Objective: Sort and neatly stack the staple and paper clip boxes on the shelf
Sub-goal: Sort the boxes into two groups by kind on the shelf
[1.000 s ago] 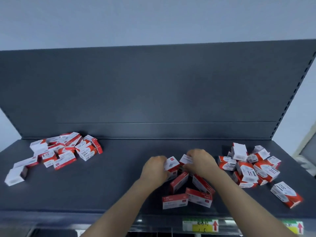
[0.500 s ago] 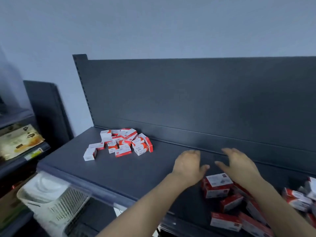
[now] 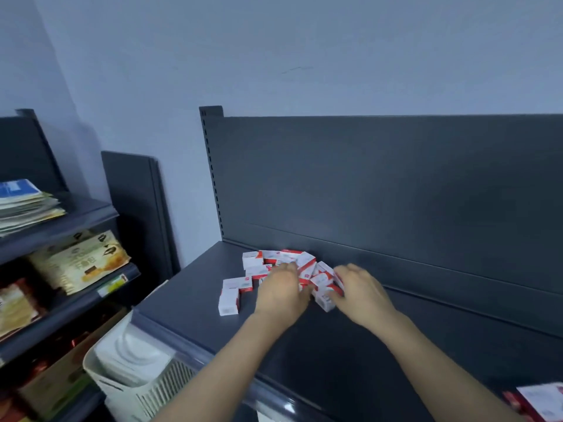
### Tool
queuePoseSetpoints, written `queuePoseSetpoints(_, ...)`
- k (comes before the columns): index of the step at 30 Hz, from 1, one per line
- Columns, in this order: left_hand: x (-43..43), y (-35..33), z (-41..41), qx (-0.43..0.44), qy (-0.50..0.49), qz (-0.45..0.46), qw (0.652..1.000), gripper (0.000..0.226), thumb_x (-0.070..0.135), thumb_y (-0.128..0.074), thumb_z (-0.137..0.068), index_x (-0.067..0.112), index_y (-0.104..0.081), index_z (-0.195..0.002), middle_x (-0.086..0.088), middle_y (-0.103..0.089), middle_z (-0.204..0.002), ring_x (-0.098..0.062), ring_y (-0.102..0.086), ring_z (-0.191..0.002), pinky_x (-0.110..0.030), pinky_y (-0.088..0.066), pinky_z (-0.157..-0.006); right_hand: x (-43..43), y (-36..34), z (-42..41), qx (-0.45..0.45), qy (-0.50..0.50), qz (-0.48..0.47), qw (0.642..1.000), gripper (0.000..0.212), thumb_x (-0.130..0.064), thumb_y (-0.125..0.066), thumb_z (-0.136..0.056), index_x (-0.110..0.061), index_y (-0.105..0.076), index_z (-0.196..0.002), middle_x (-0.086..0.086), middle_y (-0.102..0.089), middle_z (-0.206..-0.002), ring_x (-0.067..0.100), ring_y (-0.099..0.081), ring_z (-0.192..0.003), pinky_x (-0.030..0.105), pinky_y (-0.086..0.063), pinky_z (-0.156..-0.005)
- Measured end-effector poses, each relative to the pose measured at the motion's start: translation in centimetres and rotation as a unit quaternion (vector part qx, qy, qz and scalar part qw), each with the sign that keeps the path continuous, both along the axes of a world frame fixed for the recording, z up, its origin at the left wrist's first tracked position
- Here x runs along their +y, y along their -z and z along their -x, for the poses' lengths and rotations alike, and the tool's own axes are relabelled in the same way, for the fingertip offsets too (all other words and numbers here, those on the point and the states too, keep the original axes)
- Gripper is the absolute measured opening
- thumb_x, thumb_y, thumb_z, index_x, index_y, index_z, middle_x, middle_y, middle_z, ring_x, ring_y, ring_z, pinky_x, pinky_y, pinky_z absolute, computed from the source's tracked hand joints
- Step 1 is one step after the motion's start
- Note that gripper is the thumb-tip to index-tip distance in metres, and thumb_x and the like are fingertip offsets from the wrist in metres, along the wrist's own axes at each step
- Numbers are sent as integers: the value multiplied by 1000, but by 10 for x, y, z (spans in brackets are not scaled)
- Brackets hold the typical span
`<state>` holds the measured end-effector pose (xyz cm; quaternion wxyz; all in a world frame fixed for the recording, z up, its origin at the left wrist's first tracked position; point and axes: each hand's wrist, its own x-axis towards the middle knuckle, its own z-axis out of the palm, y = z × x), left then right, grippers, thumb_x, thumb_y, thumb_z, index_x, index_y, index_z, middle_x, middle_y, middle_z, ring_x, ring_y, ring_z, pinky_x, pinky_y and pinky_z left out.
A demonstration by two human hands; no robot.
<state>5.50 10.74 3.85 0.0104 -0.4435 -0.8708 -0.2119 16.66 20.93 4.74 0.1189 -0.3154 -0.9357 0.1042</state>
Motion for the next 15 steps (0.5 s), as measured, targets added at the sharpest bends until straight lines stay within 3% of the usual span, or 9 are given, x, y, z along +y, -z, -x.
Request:
queuePoseSetpoints(6,-42,21,98,16,-107,59,992,47,47,-49,-90,8,-48,-116,-7,-54,-121,-22,-48,-116,-31,-44,-88,-36,25,105,-27,-20,17,999,35,-31,-52,-93,-9,-53,-120,9,-57,-121,25,-55,-111,33,-46,-87)
queuePoseSetpoints(15,-50,52,140,-11,-137,157,978,60,70,-49,-78,18,-62,-105,0,-67,-104,-17,-61,-98,-26,-49,-76,-42,55,164,-73,14,-13,997,45,-39,-53,-92,-7,-51,-124,10,-56,-123,24,-53,-114,34,-46,-94)
